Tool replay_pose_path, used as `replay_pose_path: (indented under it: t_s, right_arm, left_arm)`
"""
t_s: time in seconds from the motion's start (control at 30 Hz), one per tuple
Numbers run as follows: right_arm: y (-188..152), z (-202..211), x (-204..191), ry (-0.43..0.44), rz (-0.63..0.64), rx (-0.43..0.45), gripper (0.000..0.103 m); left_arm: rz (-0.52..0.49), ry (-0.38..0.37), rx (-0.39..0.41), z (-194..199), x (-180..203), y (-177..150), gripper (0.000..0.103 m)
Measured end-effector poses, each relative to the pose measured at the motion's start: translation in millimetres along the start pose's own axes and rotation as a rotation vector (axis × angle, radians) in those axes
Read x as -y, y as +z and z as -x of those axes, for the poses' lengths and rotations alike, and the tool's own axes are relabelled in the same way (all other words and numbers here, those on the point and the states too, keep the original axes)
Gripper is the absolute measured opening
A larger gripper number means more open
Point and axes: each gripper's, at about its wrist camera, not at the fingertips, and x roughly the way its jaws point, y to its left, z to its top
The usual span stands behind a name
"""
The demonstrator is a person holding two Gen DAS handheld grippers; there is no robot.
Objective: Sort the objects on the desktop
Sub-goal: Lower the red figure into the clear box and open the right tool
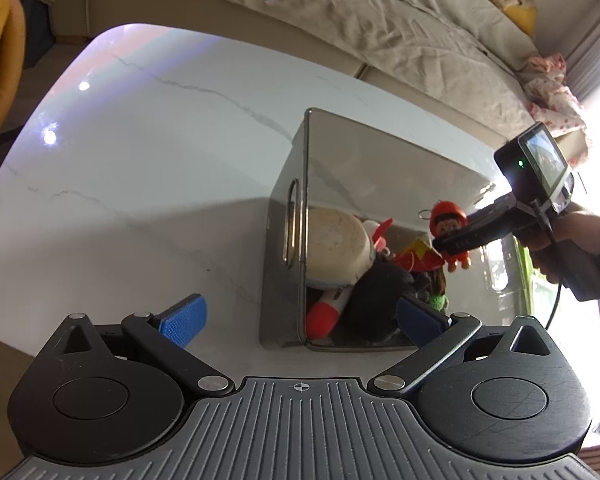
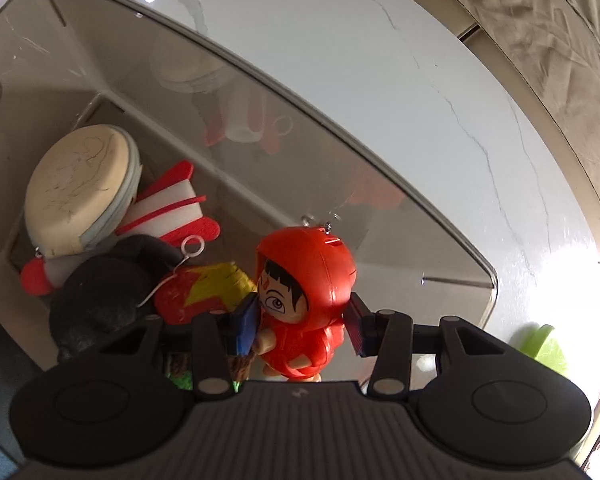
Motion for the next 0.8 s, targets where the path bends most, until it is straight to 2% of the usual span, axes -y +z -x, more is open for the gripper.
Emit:
replay_pose_path:
  t_s: [0.37,0.63,0.8]
  right_arm:
    - [1,-7,0,-0.009,0.002,0.01,0.049]
    - [-4,11,-4,-0.022,0.006,0.028,0.052]
    - [-15,31,-4,-0.017,-0.003,0.056,0.052]
  left_arm:
    - [-0.011,-0.001,-0.027,-9,8,-3,0.103]
    - [0.008,0.002,-0.013,1,4,-8,0.103]
    - [-0.015,0.002,-0.009,6,13,-8,0.103]
